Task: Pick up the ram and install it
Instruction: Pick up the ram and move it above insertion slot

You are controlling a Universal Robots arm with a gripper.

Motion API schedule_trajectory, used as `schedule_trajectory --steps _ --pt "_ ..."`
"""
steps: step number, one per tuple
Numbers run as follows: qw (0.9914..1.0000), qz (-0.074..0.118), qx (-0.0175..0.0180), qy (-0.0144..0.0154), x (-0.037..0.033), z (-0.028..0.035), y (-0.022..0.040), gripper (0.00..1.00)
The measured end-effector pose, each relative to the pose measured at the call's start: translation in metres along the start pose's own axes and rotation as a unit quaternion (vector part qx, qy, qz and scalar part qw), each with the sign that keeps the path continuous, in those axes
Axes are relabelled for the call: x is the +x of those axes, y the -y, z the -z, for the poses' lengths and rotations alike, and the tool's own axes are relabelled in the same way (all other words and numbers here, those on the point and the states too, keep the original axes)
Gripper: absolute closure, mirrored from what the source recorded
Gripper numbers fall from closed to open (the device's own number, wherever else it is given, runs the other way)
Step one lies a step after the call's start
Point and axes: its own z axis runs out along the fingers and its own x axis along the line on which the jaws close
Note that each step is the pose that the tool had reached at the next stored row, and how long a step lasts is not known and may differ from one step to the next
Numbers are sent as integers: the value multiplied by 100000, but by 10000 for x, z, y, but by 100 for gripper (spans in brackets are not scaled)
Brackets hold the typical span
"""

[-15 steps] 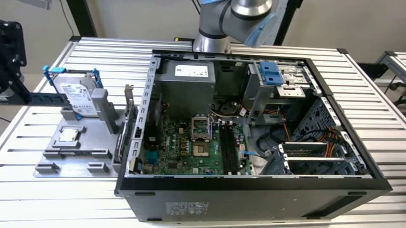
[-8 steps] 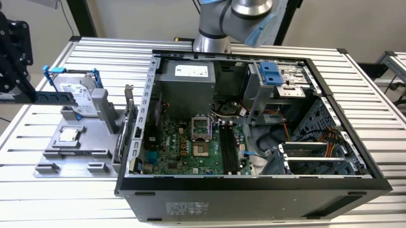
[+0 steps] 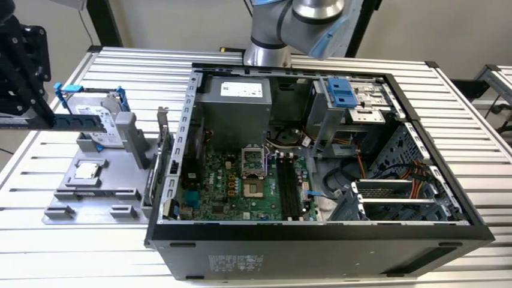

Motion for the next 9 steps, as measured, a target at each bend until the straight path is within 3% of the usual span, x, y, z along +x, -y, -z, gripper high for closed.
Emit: schedule_trajectory --steps 9 --pt "100000 64 -4 4 -29 -1 104 100"
